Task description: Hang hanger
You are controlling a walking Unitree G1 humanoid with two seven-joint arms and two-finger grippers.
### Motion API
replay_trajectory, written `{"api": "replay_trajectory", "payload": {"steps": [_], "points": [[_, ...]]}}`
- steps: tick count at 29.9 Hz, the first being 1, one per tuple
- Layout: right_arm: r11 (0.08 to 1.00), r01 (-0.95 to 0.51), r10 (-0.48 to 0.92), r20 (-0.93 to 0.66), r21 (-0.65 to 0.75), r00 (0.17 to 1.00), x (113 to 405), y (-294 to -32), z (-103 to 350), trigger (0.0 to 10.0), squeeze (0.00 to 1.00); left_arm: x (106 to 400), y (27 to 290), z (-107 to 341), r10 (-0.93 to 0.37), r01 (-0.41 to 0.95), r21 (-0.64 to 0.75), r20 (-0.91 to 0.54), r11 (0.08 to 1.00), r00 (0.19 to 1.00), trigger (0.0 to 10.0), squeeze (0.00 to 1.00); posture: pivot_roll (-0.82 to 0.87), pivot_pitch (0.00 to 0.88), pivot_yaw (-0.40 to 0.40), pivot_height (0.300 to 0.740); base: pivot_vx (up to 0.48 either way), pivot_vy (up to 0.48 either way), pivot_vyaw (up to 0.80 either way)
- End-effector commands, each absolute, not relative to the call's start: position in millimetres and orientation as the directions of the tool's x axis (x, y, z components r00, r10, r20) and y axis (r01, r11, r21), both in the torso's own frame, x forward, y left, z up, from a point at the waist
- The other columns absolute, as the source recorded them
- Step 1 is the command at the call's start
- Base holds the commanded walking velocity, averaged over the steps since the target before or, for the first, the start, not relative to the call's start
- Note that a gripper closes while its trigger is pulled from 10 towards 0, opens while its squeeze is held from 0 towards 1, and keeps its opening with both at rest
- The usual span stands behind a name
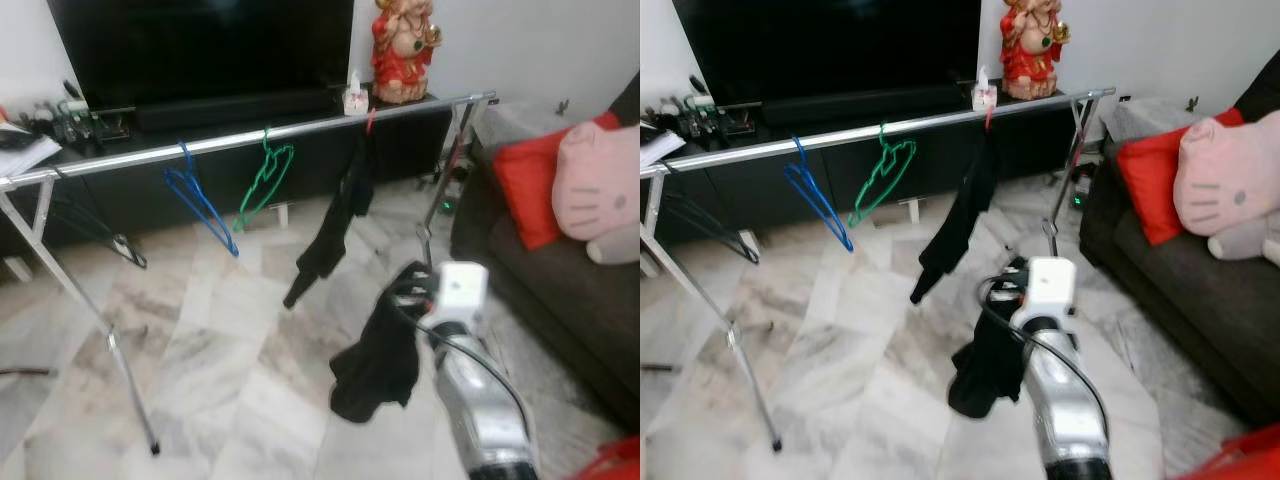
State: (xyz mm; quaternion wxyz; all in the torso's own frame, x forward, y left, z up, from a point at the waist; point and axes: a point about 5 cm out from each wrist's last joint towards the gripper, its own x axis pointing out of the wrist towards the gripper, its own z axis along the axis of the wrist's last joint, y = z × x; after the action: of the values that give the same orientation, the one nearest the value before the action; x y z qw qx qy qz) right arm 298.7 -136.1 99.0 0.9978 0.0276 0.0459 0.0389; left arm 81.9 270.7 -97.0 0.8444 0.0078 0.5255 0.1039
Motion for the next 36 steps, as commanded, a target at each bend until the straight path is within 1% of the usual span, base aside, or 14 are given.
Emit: {"api": "replay_trajectory", "payload": {"steps": [1, 36], "points": [[0.998, -0.043, 0.045, -0.058, 0.037, 0.997, 300.3, -146.4, 106.9, 10.0, 0.00, 80.0, 267.5, -98.7, 0.173, -0.178, 0.107, -0.893, 0.978, 0.416, 10.0, 0.00, -0.03, 0.000, 0.003, 0.716, 0.281, 0.000, 0.00], [0.998, -0.057, 0.058, -0.049, 0.009, 0.997, 303.7, -145.6, 110.6, 10.0, 0.00, 82.6, 267.7, -98.1, 0.173, -0.190, 0.100, -0.890, 0.977, 0.422, 10.0, 0.00, -0.03, 0.000, -0.004, 0.716, 0.284, 0.000, 0.00]]}}
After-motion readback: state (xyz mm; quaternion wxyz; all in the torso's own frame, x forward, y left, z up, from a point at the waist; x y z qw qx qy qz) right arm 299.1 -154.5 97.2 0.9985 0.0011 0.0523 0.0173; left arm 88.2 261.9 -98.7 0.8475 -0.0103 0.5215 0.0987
